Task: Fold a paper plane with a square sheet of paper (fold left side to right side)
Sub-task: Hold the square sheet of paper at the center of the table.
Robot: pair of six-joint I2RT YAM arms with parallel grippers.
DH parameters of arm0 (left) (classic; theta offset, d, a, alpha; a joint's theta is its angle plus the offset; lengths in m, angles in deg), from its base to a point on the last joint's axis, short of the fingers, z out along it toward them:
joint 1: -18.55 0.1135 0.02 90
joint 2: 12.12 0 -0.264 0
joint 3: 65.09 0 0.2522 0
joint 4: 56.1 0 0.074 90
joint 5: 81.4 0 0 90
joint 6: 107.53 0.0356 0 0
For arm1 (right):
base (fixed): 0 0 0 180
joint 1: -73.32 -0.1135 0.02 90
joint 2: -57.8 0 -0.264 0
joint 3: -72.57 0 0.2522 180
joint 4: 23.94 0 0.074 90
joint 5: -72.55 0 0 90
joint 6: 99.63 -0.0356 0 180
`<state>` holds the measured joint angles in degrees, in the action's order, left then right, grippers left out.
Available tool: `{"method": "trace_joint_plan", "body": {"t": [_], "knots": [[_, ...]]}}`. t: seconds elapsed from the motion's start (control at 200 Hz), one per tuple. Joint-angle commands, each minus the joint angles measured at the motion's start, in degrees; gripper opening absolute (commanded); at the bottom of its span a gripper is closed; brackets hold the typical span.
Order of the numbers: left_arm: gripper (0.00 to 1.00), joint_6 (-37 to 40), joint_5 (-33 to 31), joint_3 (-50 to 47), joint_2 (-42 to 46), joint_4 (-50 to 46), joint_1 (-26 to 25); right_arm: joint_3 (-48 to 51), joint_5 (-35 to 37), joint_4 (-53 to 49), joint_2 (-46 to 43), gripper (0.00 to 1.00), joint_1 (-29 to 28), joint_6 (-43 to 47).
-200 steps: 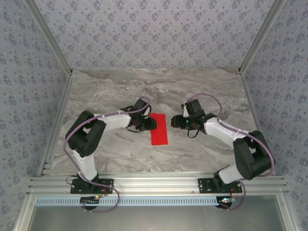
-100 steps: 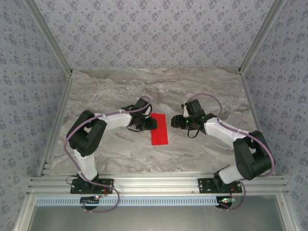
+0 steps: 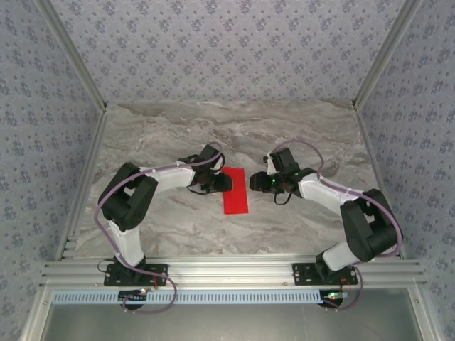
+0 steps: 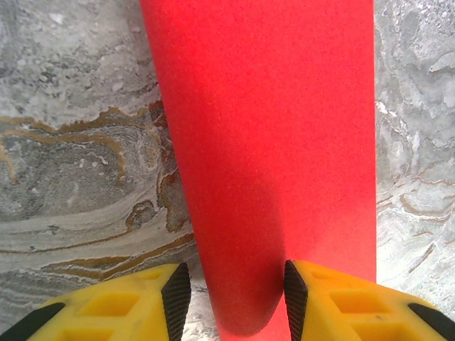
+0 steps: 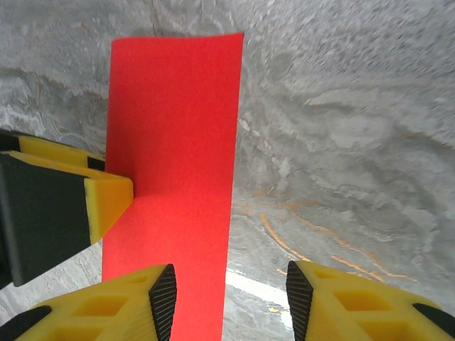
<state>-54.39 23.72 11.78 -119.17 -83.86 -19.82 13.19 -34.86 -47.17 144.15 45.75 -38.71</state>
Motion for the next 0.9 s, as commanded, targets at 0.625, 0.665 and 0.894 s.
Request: {"method": "trace_joint_plan", "body": {"t": [0.625, 0.665, 0.894], "knots": [[0.43, 1.0, -1.2, 0.0, -3.1, -1.0, -1.0, -6.1, -5.1, 4.2, 15.1, 0.13, -3.4, -3.7], [0.43, 0.9, -1.2, 0.0, -3.1, -1.0, -1.0, -6.2, -4.9, 3.8, 15.5, 0.13, -3.5, -3.5], [0.43, 1.1, -1.2, 0.1, -2.5, -1.3, -1.0, -6.1, -2.2, -0.2, 17.5, 0.13, -3.5, -2.2]]}}
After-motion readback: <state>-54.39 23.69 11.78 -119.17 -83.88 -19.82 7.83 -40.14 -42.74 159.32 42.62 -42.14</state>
